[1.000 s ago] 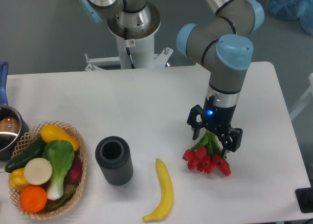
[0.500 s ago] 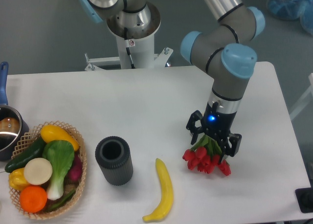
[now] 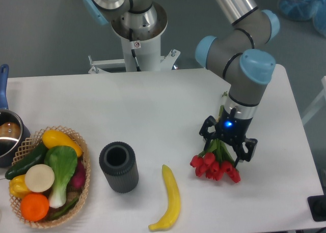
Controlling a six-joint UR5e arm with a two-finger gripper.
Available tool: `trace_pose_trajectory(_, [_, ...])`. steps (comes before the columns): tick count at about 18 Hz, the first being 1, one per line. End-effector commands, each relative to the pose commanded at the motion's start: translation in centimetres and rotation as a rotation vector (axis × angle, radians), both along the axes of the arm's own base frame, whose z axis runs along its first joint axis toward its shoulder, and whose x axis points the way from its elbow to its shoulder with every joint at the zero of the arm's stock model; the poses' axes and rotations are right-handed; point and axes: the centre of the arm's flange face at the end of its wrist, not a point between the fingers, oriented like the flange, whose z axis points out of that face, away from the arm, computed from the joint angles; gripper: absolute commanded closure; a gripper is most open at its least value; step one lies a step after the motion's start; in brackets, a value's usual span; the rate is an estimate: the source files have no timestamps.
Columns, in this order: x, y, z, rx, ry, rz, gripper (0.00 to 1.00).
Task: Pick up the flowers from the table
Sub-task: 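Raise the open gripper up off the red tulip bunch, then move the gripper over the tulip stems and lower toward them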
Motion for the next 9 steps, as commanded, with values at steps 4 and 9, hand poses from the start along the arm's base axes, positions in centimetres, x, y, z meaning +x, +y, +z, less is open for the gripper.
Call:
trace_pose_trajectory(4, [-0.3, -3.6, -2.5, -0.072, -0.046, 0.078, 0.00])
trace_pose_trajectory(9, [-0.3, -5.1, -3.5, -0.118, -0.089, 0.098, 0.00])
